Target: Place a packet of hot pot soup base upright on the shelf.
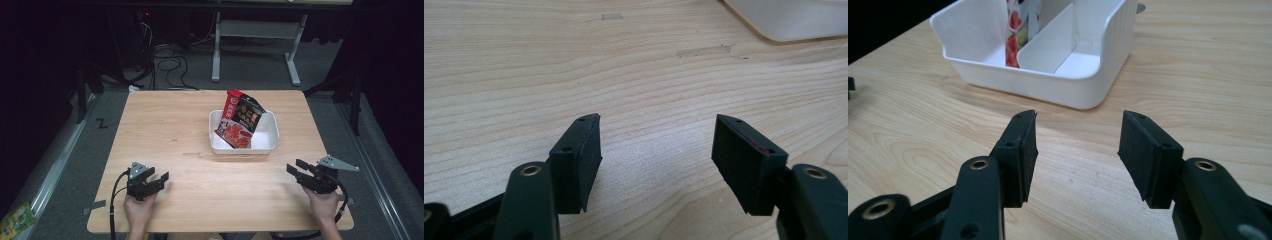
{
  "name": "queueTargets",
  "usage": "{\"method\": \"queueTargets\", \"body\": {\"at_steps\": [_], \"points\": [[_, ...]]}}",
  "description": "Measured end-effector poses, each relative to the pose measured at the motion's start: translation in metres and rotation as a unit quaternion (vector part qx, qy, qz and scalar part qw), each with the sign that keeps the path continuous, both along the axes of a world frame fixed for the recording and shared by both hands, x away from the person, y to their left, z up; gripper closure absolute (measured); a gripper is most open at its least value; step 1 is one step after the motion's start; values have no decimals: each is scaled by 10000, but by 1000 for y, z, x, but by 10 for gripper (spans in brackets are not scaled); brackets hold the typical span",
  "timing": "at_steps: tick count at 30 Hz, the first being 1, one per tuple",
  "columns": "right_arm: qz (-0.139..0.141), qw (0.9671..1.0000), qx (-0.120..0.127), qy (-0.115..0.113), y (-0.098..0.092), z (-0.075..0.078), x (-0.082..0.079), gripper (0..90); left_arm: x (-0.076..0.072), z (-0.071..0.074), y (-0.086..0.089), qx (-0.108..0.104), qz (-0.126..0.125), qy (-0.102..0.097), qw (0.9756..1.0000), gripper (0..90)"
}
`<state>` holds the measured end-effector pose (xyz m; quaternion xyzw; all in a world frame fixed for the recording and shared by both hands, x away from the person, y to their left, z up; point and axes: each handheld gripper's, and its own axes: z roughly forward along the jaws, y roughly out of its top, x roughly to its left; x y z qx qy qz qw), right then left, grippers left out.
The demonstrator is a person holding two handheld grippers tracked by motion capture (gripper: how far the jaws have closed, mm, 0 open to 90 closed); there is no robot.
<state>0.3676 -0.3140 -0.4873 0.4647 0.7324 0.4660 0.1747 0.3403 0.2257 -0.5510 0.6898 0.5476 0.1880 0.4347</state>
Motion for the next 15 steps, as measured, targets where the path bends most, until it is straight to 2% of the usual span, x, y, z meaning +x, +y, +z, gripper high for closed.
{"method": "queueTargets", "body": {"at_steps": [8, 15], "points": [[-67, 9998, -159, 93, 4, -14, 5, 499, 0, 0, 0, 2, -2, 0, 10000, 369], [-124, 9996, -170, 183, 5, -24, 9, 499, 0, 0, 0, 8, -6, 0, 10000, 369]]}}
